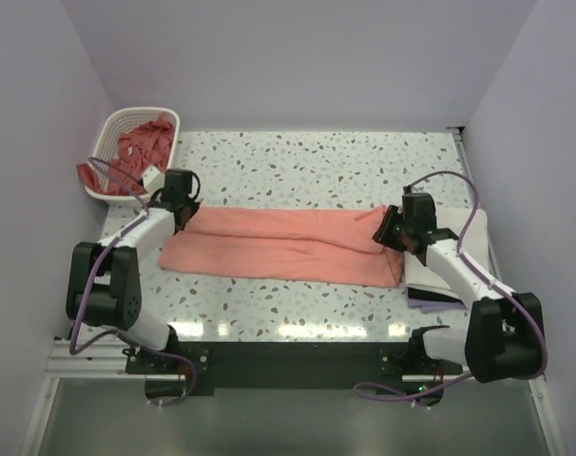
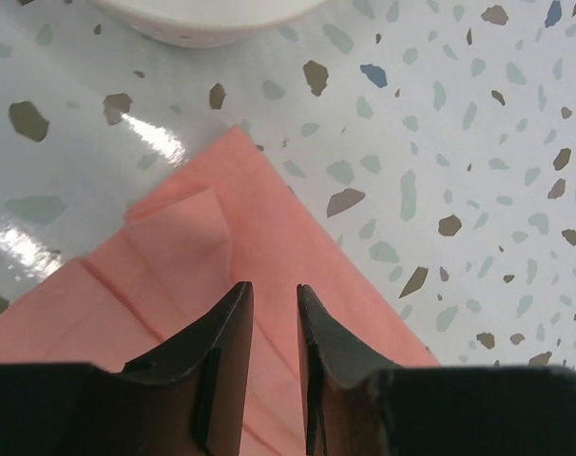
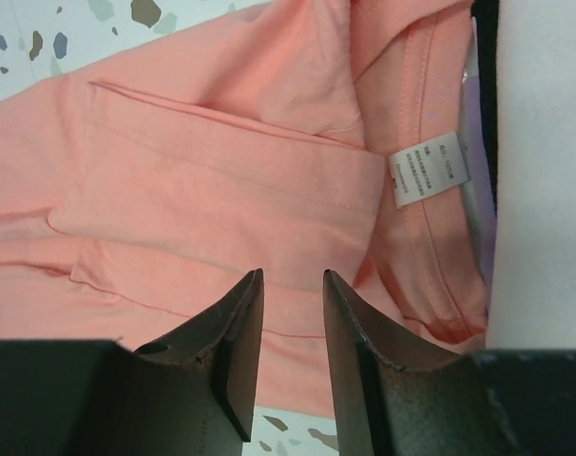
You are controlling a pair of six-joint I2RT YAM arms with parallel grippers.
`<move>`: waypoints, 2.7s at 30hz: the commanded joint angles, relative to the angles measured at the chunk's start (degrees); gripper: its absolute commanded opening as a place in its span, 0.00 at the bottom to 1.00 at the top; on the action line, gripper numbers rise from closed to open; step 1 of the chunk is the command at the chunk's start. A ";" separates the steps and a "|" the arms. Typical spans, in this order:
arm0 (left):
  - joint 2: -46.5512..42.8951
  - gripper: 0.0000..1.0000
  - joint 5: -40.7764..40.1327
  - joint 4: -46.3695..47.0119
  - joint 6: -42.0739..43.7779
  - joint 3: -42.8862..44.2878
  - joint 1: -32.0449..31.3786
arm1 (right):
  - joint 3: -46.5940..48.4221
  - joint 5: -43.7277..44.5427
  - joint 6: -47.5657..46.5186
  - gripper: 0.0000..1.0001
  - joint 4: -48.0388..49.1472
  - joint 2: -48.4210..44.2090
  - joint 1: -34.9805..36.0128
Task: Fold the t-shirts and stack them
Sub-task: Fold the tshirt
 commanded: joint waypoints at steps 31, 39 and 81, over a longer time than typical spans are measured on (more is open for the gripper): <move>11.06 0.29 -0.19 -0.09 0.23 6.91 -1.56 | 30.63 0.15 -10.27 0.68 4.59 34.29 10.47; 10.18 0.29 -0.28 0.00 0.50 6.38 -1.56 | 32.65 8.67 -7.38 0.59 2.04 35.87 14.42; 9.48 0.29 0.96 0.52 0.06 4.18 -0.16 | 38.18 20.19 -4.12 0.33 -2.97 39.21 20.58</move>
